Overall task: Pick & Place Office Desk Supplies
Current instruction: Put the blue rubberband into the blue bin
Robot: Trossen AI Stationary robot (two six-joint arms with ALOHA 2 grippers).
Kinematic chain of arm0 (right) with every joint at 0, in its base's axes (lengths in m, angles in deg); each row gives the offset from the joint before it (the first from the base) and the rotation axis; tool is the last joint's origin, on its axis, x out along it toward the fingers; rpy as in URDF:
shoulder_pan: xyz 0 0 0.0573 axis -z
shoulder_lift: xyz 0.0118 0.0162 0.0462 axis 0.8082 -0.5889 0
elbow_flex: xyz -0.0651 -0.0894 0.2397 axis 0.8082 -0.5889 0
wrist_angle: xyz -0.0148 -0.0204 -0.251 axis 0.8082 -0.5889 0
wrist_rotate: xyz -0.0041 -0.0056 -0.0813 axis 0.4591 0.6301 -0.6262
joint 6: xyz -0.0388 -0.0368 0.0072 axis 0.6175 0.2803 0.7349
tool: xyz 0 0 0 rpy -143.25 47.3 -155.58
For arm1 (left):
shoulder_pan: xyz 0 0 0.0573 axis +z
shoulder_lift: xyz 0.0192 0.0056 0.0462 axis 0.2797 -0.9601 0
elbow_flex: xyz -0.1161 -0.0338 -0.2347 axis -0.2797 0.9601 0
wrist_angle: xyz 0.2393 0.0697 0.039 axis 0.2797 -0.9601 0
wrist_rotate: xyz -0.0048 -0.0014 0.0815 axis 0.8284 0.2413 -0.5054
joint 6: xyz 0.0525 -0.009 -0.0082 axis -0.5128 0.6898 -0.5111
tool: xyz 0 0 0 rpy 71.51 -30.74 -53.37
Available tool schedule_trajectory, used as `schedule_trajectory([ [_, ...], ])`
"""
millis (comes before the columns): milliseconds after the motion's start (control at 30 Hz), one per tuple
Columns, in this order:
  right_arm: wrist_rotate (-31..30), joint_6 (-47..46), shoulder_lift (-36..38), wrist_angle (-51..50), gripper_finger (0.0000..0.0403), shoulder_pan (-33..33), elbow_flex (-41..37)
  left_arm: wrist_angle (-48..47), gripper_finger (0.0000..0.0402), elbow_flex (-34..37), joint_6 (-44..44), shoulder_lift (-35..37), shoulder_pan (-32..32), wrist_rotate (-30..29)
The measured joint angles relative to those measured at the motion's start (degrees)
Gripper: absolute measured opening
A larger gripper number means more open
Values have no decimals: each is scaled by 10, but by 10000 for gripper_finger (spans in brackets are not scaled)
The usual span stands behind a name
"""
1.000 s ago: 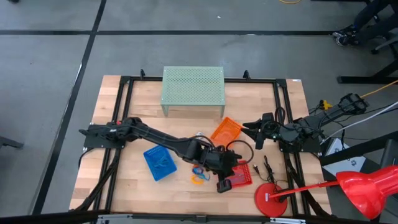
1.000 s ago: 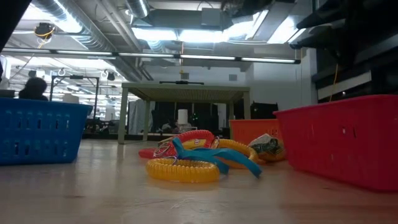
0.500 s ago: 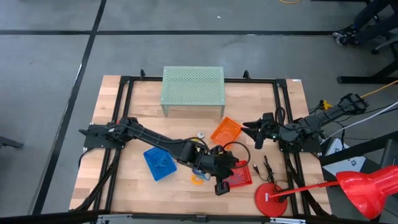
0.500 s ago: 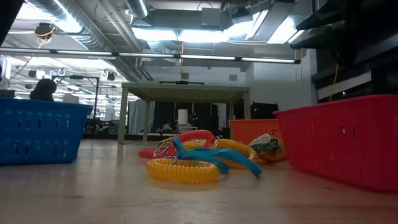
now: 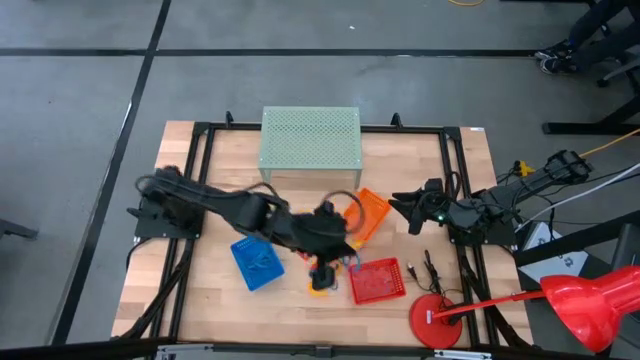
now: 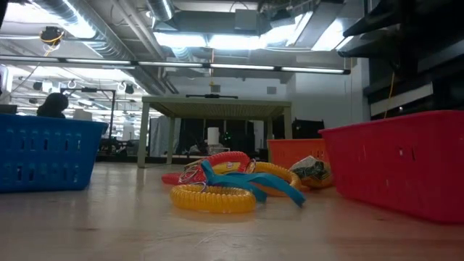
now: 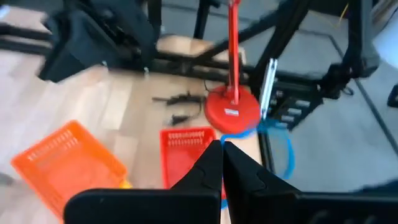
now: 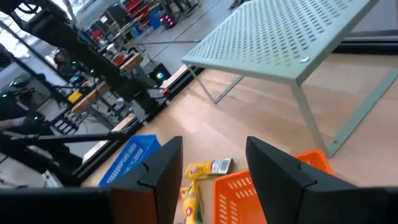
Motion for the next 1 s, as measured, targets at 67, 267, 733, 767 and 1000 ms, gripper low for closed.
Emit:
schedule_trajectory([
  [67, -10, 0, 0, 0, 178, 0, 0, 83, 2, 92, 2, 60, 0, -2],
  [267, -36, -24, 0, 0, 178, 0, 0, 336, 2, 437, 69, 255, -1, -10],
  [733, -49, -37, -1, 0, 178, 0, 0, 416, 2, 864, 247, 552, -57, -48],
  [767, -49, -43, -2, -1, 178, 0, 0, 411, 2, 882, 261, 558, -63, -48],
  [1000, -60, -65, -20, 0, 178, 0, 0, 412, 2, 940, 299, 584, -84, -46],
])
